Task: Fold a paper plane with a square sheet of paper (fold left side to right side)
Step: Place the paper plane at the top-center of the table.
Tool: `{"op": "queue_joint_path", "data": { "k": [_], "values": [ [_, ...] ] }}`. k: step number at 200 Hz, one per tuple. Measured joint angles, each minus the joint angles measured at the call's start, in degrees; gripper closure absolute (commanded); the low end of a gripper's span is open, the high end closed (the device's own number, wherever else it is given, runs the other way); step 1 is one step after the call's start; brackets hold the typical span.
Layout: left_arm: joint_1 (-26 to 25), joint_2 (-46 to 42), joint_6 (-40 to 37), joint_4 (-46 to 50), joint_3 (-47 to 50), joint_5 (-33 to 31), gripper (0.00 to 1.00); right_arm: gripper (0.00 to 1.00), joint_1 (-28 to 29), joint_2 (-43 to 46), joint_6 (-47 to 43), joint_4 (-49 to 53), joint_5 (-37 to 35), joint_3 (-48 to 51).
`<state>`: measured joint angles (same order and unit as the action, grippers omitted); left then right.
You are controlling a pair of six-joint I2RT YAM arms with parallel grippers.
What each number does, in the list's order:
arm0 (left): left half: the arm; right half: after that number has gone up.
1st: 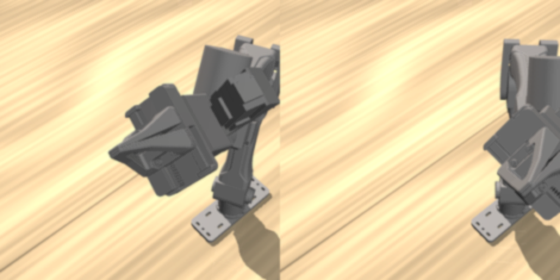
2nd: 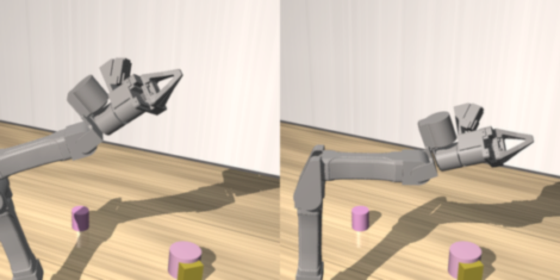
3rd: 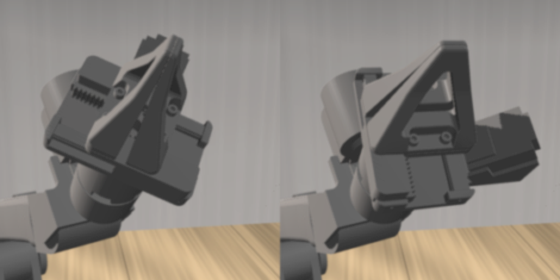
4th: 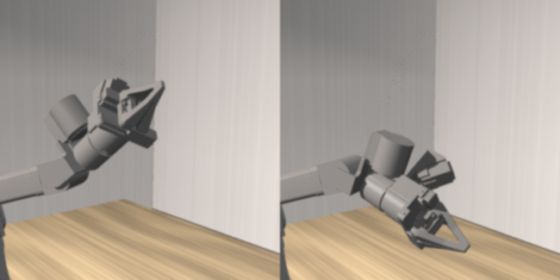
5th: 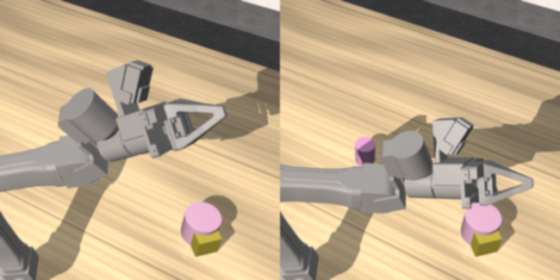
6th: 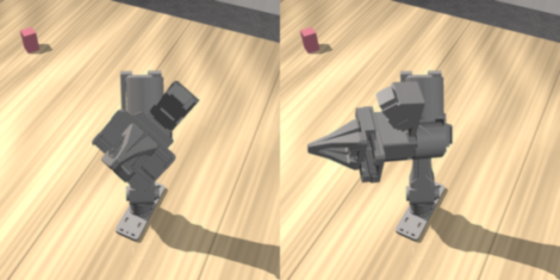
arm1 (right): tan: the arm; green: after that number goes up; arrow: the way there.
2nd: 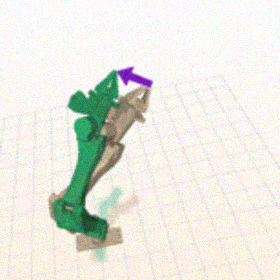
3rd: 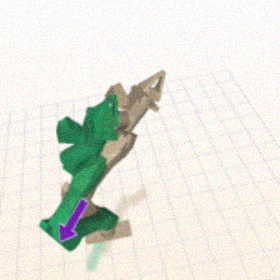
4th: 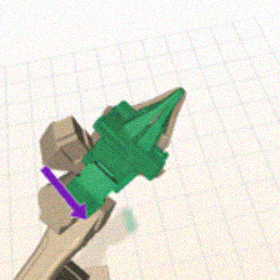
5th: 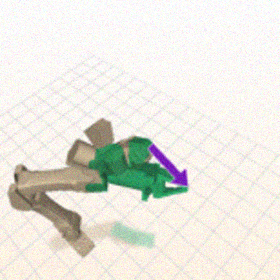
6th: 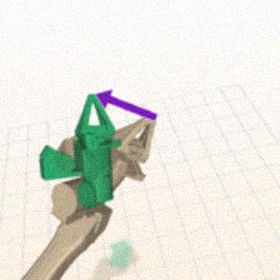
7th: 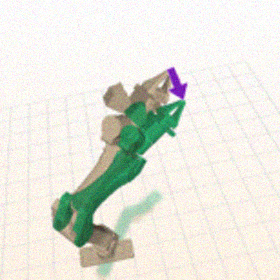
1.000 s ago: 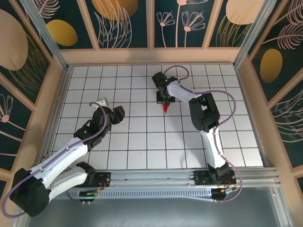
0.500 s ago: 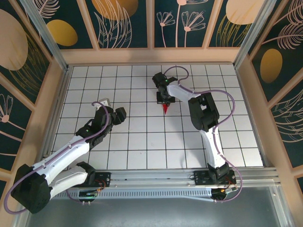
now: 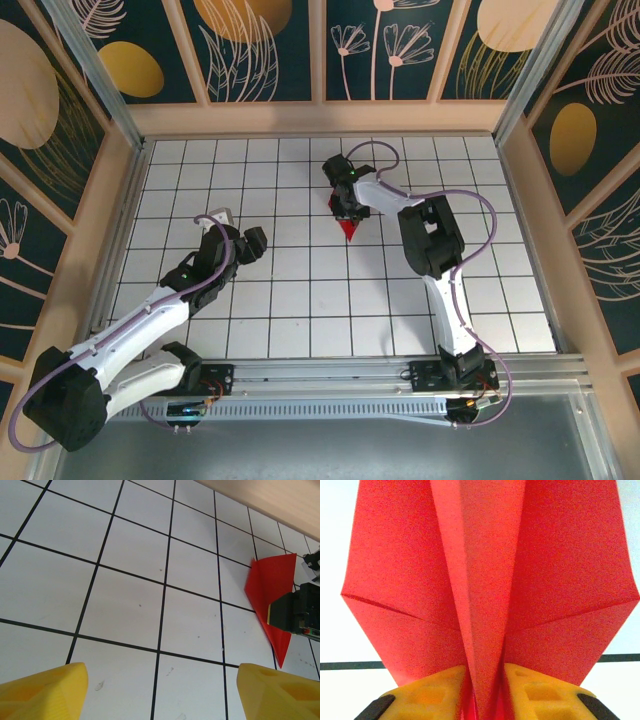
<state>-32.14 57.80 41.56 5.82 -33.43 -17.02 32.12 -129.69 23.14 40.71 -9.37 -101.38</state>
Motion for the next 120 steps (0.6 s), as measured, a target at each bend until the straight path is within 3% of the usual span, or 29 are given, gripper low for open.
{"op": "queue_joint_path", "data": {
  "k": [120],
  "values": [
    [0.0,0.9,0.0,0.0,0.0,0.0,0.21,0.64,-0.2,4.0,-0.2,-3.5,1.7,6.1]
  ]
}}
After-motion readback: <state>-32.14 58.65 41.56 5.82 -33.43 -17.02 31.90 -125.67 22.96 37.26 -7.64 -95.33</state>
